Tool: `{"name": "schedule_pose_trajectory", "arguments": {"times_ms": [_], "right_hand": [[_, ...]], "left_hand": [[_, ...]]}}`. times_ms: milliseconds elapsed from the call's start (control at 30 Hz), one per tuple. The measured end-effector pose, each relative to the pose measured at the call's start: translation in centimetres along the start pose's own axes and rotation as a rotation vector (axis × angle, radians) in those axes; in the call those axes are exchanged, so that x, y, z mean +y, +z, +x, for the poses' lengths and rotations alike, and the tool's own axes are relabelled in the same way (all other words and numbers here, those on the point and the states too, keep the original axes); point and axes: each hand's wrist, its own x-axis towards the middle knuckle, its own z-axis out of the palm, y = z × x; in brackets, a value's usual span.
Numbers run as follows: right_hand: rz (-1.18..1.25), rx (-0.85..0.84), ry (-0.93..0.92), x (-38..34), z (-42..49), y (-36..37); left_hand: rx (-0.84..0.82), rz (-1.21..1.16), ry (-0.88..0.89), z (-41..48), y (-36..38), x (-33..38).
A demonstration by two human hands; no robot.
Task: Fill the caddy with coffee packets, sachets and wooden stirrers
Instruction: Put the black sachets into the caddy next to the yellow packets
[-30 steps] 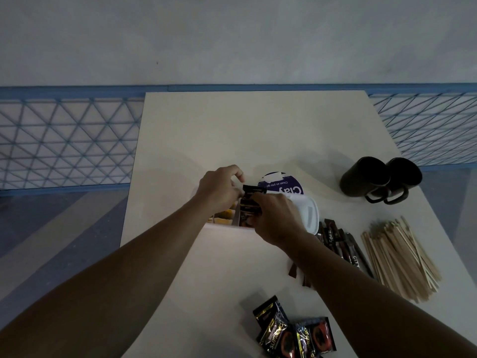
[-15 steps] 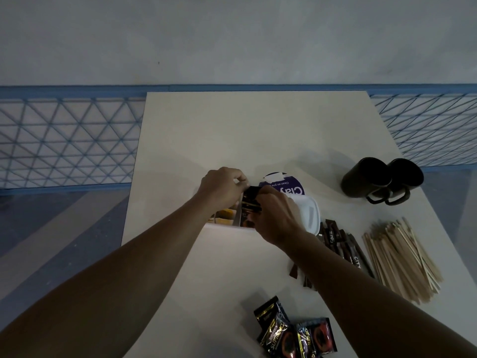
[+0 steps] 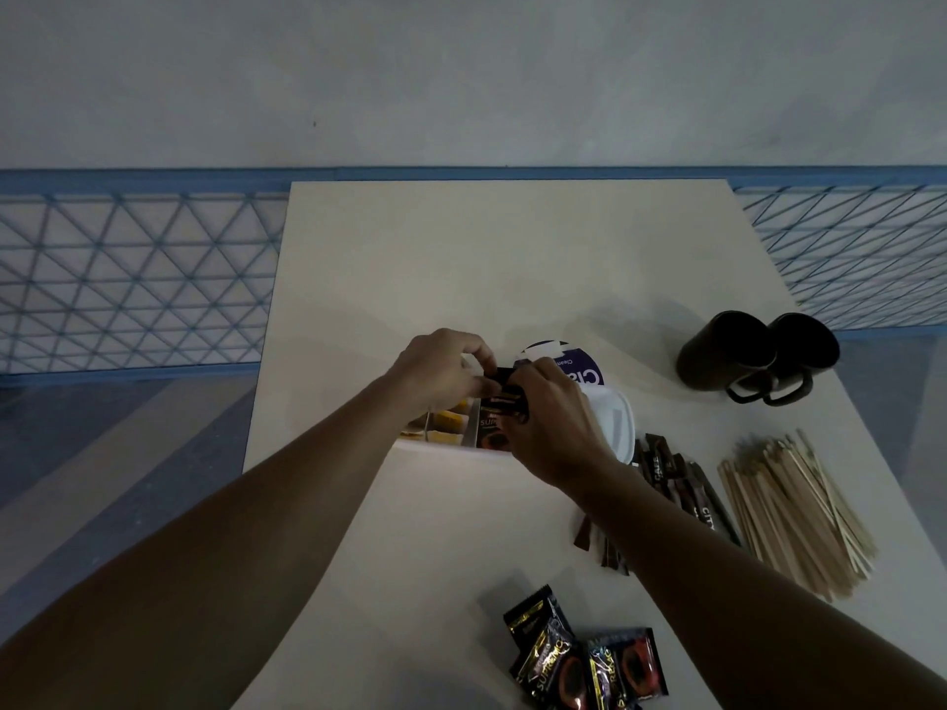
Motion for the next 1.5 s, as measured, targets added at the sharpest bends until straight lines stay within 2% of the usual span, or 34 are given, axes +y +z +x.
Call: {"name": "schedule_pose_trajectory", "arguments": {"times_ms": [167,467,567,833,967,1100,1300,1500], "right_hand": [[0.044,0.053,0.015,0.3,-0.2,0.5],[0.036,0.136,-0.024,0.0,-0.3,-0.7],[0.017,0.149,0.017,-0.1,-0.1,-1.2],[-0.038,-0.032,0.057,0.1,0.2,-1.7],[-0.156,-0.134,0.064,0.6,-0.1,-0.8],[-0.252,-0.103,0.065,0.8,-0.3,0.4],[-0.243,-0.019,0.088,0.6,-0.3,1.3],[-0.224,0.028,0.076,1.0,0.0,1.4]], "left_hand": [[0.071,-0.037,0.01,-0.1,0.4,-0.1],[-0.002,0.056,-0.022,-0.4,0.1,0.4],[-0.007,0.052,-0.032,-0.6,0.2,0.6],[0.047,0.085,-0.001,-0.5,0.4,0.3],[0.07,0.044,0.017,-0.3,0.6,0.3],[0.093,0.101,0.041,-0.4,1.0,0.6],[0.097,0.145,0.031,-0.2,1.2,0.7],[0.17,0.122,-0.018,0.3,1.3,-0.1]]}}
